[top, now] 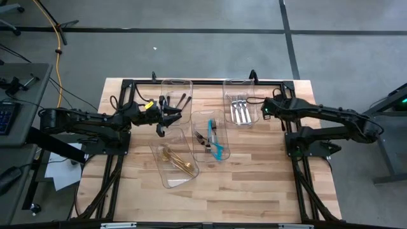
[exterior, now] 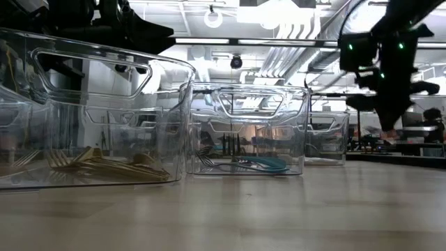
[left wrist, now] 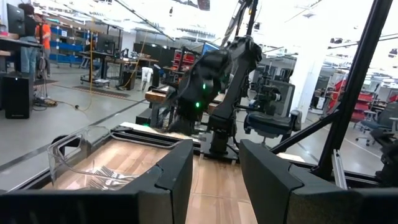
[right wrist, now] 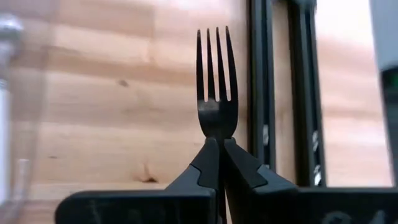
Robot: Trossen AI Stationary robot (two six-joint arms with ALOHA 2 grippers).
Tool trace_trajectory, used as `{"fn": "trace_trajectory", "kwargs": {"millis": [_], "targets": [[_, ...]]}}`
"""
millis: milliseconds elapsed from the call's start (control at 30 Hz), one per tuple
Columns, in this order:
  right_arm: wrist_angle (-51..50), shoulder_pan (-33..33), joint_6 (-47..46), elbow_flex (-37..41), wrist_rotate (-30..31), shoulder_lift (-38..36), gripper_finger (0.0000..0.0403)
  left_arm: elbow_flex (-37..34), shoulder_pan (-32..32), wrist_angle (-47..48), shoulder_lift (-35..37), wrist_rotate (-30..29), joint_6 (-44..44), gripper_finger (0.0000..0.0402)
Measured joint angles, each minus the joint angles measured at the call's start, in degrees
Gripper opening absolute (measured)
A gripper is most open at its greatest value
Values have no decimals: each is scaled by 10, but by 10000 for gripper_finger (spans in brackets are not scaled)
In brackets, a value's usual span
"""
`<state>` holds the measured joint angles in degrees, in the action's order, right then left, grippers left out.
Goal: Sort silverware by color (type)
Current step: Put the black fork into the top left transparent bin
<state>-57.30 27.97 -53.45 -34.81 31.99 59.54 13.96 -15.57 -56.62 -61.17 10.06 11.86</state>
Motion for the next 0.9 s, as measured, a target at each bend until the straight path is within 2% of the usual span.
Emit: {"fn": "trace_trajectory", "kwargs": {"millis": [133, 267, 467, 667, 733, 900], "targets": [[23, -16, 85, -54, 36, -17, 0, 0, 0, 0, 0, 0, 0, 126], [105, -62, 154, -78, 79, -53, 0, 0, 0, 0, 0, 1, 0, 126], [277, -151, 251, -69, 100, -111, 4, 0, 0, 3, 0, 1, 0, 126], [499, -244, 357, -36, 94, -118, 3, 0, 0, 3, 0, 1, 14, 126], [526, -258, 367, -35, 93, -113, 2, 0, 0, 3, 0, 1, 15, 126], [520, -268, 365, -35, 94, -112, 2, 0, 6, 5, 0, 1, 15, 126]]}}
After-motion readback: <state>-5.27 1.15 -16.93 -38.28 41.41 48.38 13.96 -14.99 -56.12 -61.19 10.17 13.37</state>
